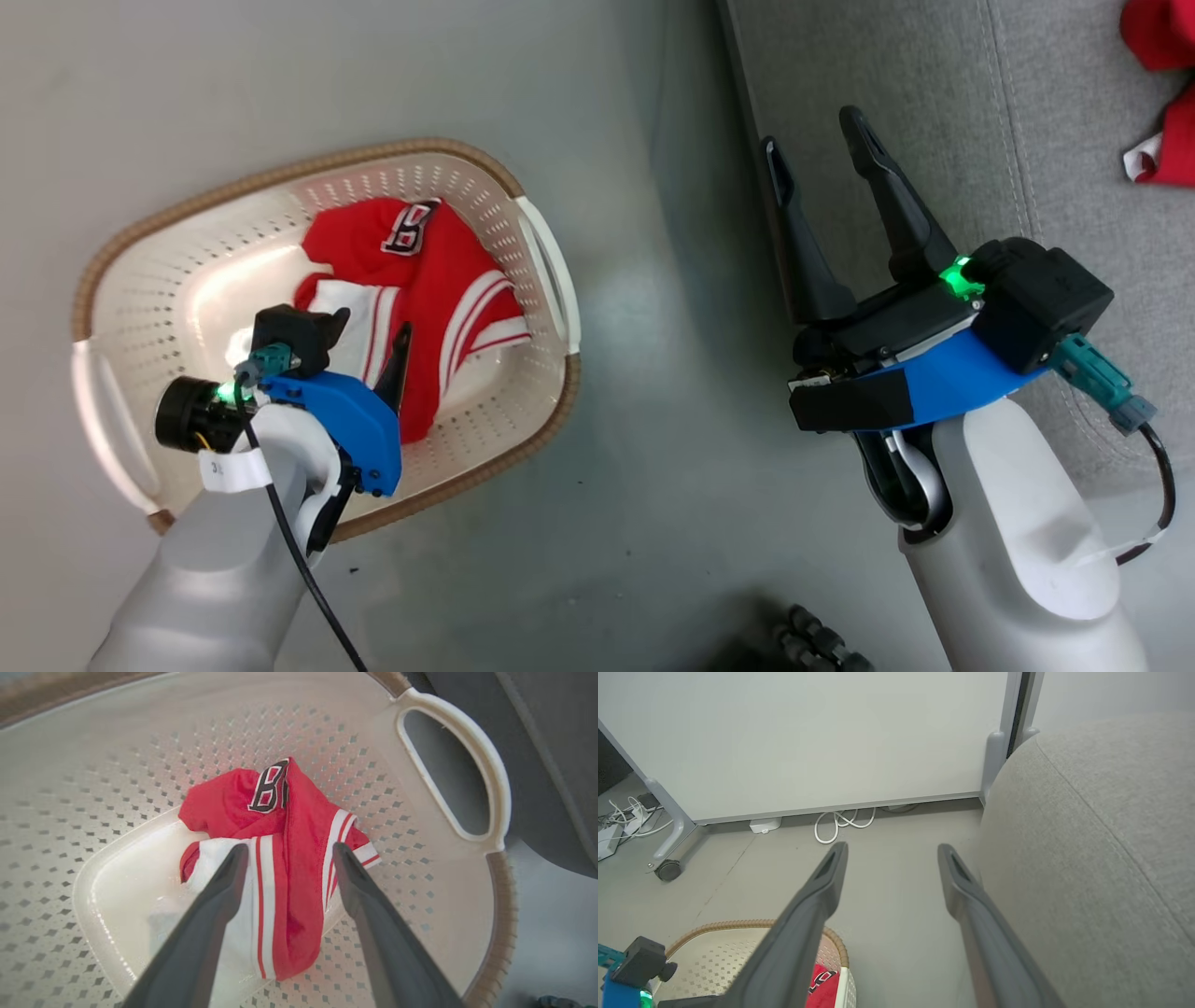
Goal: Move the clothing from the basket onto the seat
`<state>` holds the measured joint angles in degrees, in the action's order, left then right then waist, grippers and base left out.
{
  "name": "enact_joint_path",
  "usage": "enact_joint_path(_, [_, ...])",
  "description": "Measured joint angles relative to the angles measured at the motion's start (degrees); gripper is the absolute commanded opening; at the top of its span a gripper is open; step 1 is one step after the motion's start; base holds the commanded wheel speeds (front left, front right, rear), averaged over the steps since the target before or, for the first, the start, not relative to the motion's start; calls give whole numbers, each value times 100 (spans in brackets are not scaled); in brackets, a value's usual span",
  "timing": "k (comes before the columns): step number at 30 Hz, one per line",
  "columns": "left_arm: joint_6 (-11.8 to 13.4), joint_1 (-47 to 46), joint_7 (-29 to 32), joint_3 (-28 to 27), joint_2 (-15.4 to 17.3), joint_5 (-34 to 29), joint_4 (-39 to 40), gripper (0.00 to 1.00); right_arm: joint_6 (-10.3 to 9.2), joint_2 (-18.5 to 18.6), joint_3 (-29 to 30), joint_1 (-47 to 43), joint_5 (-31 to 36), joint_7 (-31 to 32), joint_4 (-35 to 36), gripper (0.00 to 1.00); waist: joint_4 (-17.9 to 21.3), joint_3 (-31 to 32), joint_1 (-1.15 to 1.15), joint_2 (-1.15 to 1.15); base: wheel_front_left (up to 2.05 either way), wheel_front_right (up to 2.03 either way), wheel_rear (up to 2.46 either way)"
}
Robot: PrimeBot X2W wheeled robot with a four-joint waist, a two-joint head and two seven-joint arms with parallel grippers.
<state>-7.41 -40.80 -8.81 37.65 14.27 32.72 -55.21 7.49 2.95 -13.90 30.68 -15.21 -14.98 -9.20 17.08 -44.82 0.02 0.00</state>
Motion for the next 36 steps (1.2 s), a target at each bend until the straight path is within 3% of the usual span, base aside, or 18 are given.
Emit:
enact_joint_path(10, [34, -372, 219, 189, 68, 87, -600, 100, 0, 0, -109, 82, -186, -3, 221, 100, 372, -528, -1, 0, 0, 0, 0])
enact_joint_path(18, [412, -631, 293, 225, 121, -1, -1031, 100, 0, 0, -171, 113, -363, -4, 343, 100, 532, -755, -1, 0, 0, 0, 0])
enact_joint_path(25, [965, -786, 465, 230, 144, -46, -1379, 100, 0, 0, -210, 112, -461, -4, 390, 100, 614, -904, -1, 0, 0, 0, 0])
enact_joint_path(36, [1225, -884, 573, 227, 58, 10, -1551, 100, 0, 0, -197, 97, -498, -4, 405, 100, 581, -1022, -1, 0, 0, 0, 0])
